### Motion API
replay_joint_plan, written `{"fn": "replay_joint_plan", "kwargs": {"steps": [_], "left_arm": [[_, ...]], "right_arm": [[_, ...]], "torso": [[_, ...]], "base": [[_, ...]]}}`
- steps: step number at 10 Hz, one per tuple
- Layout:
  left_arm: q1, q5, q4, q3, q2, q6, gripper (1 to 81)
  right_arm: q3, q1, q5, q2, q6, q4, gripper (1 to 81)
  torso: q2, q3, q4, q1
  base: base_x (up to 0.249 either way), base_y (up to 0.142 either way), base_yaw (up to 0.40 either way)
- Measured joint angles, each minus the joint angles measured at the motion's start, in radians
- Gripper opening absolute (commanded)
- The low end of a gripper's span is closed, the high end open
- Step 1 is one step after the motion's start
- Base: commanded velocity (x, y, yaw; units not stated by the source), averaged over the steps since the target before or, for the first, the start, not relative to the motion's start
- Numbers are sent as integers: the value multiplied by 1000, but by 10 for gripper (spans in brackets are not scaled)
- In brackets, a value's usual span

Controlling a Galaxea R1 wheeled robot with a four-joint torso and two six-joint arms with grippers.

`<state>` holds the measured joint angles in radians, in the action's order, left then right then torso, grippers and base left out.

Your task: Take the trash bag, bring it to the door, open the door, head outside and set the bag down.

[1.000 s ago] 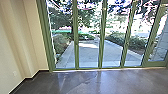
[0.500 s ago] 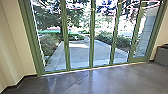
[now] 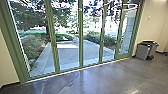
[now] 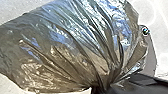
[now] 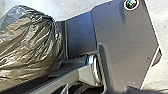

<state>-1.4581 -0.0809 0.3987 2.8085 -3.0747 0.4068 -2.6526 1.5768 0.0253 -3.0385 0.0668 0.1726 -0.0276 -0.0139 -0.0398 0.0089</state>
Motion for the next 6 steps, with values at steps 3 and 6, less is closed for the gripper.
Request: {"fn": "replay_joint_plan", "kwargs": {"steps": [3,6], "left_arm": [[0,0,0,1,0,0,10],[0,0,0,1,0,0,10]], "right_arm": [[0,0,0,0,0,-1,811],[0,0,0,0,0,-1,811]], "torso": [[0,0,0,0],[0,0,0,0]], "base": [[0,0,-325],[0,0,-306]]}}
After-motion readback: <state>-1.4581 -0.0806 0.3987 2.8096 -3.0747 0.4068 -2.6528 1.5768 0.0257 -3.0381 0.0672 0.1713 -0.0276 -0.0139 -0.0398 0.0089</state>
